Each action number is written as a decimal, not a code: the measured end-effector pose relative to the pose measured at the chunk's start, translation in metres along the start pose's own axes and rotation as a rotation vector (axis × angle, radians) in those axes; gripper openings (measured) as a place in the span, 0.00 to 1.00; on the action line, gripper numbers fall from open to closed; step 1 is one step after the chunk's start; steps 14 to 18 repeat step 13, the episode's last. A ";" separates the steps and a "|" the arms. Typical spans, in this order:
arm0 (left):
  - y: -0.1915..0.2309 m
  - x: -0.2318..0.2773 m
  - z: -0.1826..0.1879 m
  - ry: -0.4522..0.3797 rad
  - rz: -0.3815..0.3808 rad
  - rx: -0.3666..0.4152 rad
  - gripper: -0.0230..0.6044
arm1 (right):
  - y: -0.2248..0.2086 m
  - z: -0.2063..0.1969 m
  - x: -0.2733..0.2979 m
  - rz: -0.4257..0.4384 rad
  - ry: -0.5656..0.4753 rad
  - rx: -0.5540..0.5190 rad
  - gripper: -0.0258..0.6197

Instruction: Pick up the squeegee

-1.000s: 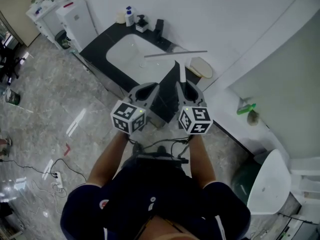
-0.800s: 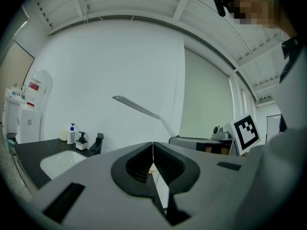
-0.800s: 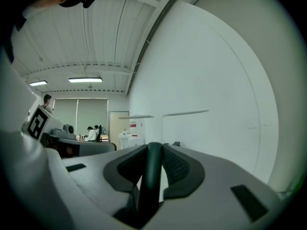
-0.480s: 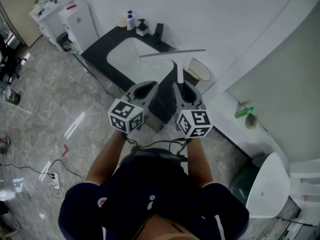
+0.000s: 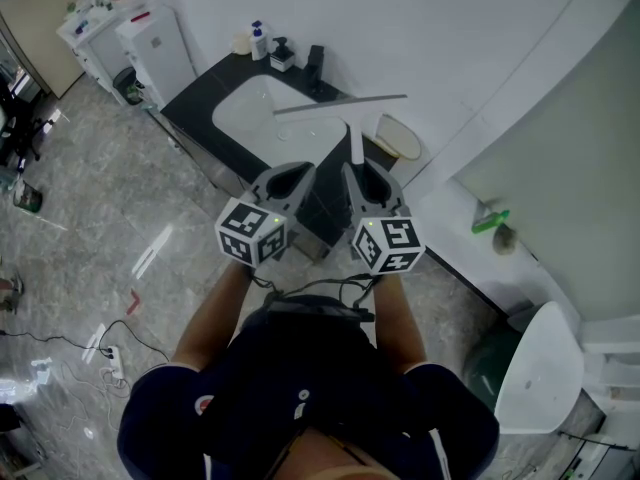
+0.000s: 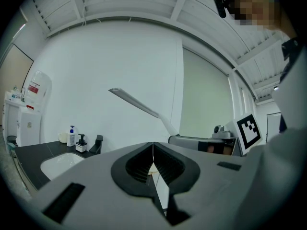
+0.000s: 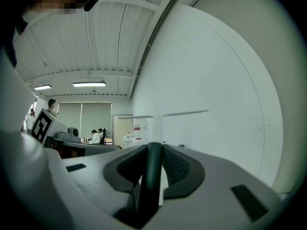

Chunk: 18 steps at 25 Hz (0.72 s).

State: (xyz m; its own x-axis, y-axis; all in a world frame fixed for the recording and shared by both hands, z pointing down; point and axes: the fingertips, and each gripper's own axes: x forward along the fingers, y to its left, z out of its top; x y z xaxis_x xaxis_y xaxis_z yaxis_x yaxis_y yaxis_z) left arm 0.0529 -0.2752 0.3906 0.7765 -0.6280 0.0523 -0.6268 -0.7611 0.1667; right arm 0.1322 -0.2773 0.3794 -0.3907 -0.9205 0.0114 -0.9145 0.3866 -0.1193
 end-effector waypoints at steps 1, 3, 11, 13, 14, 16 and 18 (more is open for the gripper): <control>0.000 0.000 0.000 0.001 -0.001 0.000 0.06 | 0.000 0.001 0.000 0.000 0.000 0.000 0.20; 0.000 0.001 0.000 0.002 -0.001 0.000 0.06 | 0.000 0.001 0.000 0.001 0.000 -0.001 0.20; -0.002 0.001 -0.001 0.005 -0.005 0.002 0.06 | 0.000 0.001 -0.001 0.001 0.001 -0.008 0.20; -0.002 0.000 -0.001 0.006 -0.006 0.003 0.06 | 0.001 0.002 -0.001 0.001 0.000 -0.009 0.20; -0.002 0.000 -0.001 0.006 -0.006 0.003 0.06 | 0.001 0.002 -0.001 0.001 0.000 -0.009 0.20; -0.002 0.000 -0.001 0.006 -0.006 0.003 0.06 | 0.001 0.002 -0.001 0.001 0.000 -0.009 0.20; -0.002 0.000 -0.001 0.006 -0.006 0.003 0.06 | 0.001 0.002 -0.001 0.001 0.000 -0.009 0.20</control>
